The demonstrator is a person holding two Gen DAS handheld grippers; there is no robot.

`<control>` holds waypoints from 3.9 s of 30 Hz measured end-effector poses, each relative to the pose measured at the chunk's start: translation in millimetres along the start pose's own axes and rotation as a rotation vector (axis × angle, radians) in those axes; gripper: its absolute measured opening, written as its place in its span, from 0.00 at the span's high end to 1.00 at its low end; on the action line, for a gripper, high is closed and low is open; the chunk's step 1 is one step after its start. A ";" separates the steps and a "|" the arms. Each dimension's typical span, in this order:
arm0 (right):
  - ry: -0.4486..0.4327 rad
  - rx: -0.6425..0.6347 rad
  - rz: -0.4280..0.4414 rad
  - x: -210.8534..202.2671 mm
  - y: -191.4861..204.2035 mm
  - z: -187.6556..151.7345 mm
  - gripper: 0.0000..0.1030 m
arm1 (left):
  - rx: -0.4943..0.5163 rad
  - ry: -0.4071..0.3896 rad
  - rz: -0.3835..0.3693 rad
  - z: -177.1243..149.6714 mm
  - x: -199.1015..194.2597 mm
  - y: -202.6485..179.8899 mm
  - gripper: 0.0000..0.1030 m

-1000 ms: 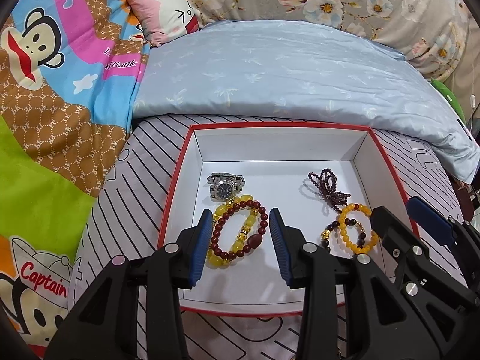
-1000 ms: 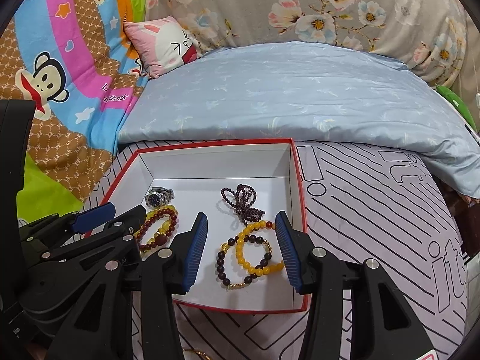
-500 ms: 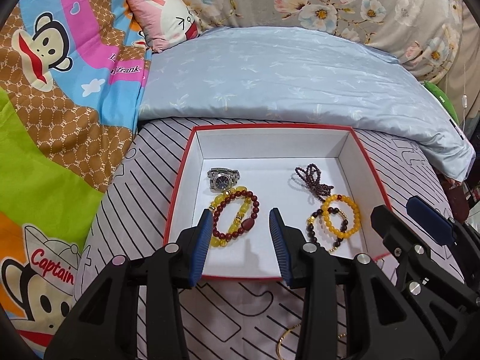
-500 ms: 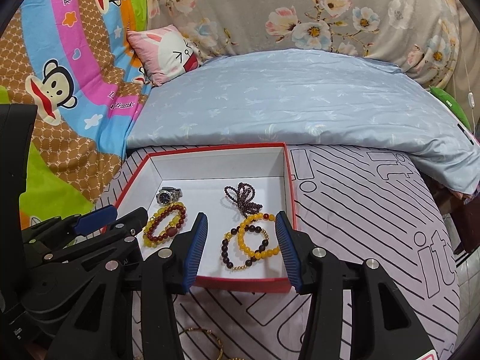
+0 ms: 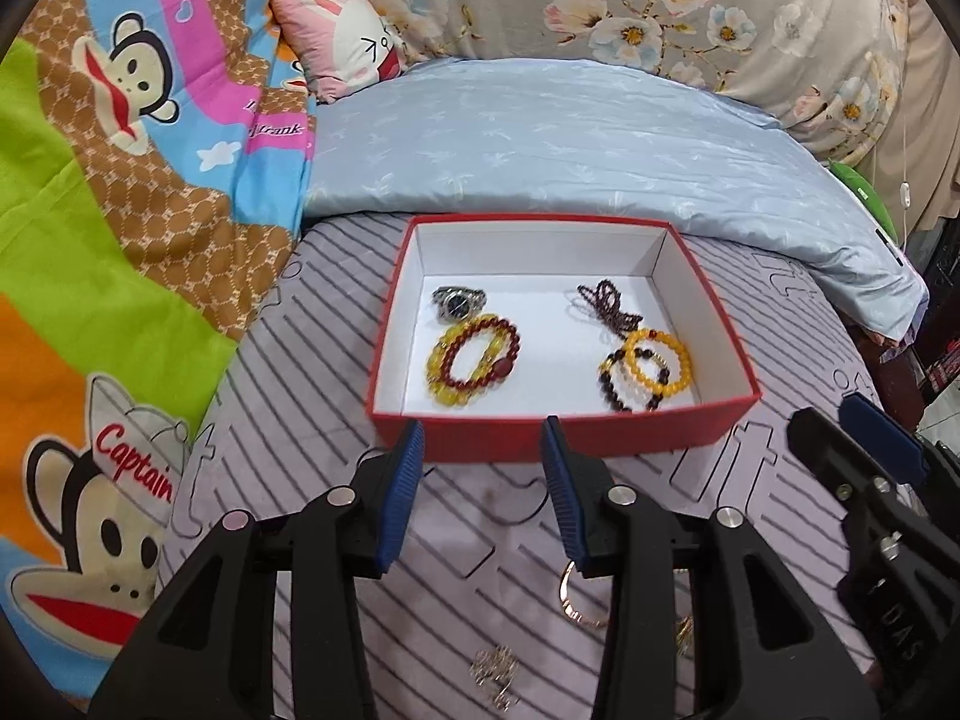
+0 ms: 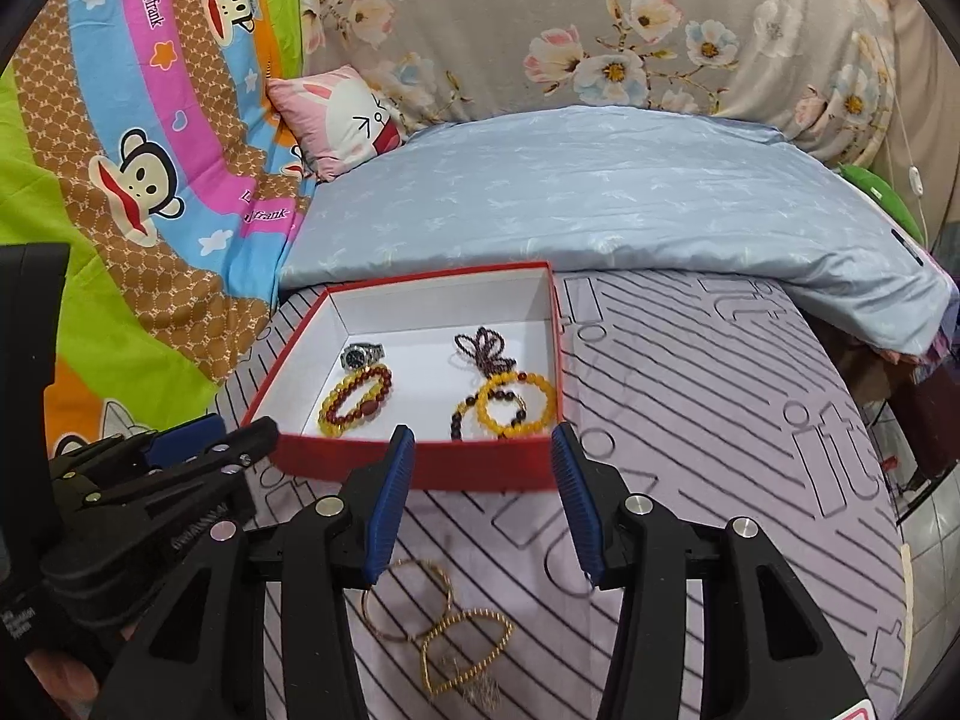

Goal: Organize jewelry
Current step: 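Move both tools back toward the gold bangle and gold chain bracelet, then grasp the gold bangle with the left tool while the right grasps the gold beaded chain bracelet, then carry the bangle and chain bracelet into the red box and release both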

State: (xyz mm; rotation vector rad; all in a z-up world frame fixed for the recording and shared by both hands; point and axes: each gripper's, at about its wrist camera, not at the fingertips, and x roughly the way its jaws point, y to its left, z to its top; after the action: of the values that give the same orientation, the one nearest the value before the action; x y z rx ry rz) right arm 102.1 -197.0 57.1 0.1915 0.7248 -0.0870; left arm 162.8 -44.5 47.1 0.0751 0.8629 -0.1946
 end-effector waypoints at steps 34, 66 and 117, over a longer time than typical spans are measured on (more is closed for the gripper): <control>0.216 0.047 0.015 28.8 -20.4 -99.7 0.66 | -0.020 0.156 -0.029 -114.0 4.6 9.1 0.45; 0.230 0.117 0.007 46.3 -44.6 -95.2 0.97 | 0.047 0.165 -0.135 -75.2 54.0 -53.7 0.37; 0.022 0.034 0.094 -27.2 -9.4 -20.0 0.97 | -0.017 -0.004 -0.099 -28.7 -37.9 6.3 0.46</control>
State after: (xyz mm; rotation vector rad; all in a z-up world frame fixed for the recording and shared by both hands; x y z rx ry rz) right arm 67.4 -201.7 59.2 0.2592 0.7352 -0.0082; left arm 118.6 -28.9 57.2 0.0157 0.8646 -0.2801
